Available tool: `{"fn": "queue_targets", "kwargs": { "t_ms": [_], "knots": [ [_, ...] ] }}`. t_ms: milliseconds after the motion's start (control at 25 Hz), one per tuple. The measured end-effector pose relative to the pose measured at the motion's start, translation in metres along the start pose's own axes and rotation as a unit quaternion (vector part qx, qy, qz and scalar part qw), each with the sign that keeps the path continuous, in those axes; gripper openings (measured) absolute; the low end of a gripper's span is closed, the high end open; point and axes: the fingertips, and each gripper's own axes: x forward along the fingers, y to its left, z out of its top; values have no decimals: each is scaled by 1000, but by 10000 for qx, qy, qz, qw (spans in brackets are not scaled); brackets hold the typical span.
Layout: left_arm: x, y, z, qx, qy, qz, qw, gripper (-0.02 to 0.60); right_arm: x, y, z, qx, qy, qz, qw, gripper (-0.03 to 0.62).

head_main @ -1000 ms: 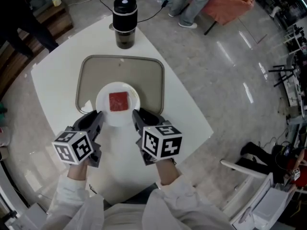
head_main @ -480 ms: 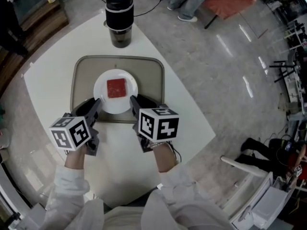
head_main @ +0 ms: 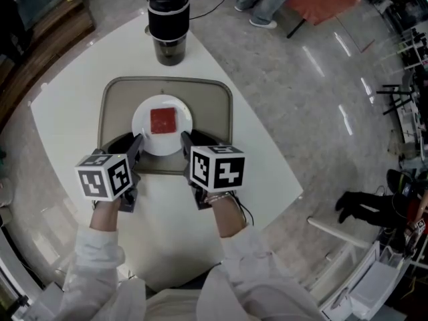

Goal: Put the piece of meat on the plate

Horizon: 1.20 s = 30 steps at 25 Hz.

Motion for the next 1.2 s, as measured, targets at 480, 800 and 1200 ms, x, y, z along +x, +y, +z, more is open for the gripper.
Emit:
{"fn": "queue_targets", "kwargs": {
  "t_ms": [480,800,1200],
  "knots": [
    [6,6,-5,232,251,366,9987,83,6,-2,-2,-139,154,-399,9990,86],
    [2,4,-4,348,96,375,9986,83,0,-1,-1,-272,89,-513,9983,86],
    [-15,6,-2,203,-108,358,9991,83,-26,0,-1,-94,-230,-480,9985,86]
  ]
}}
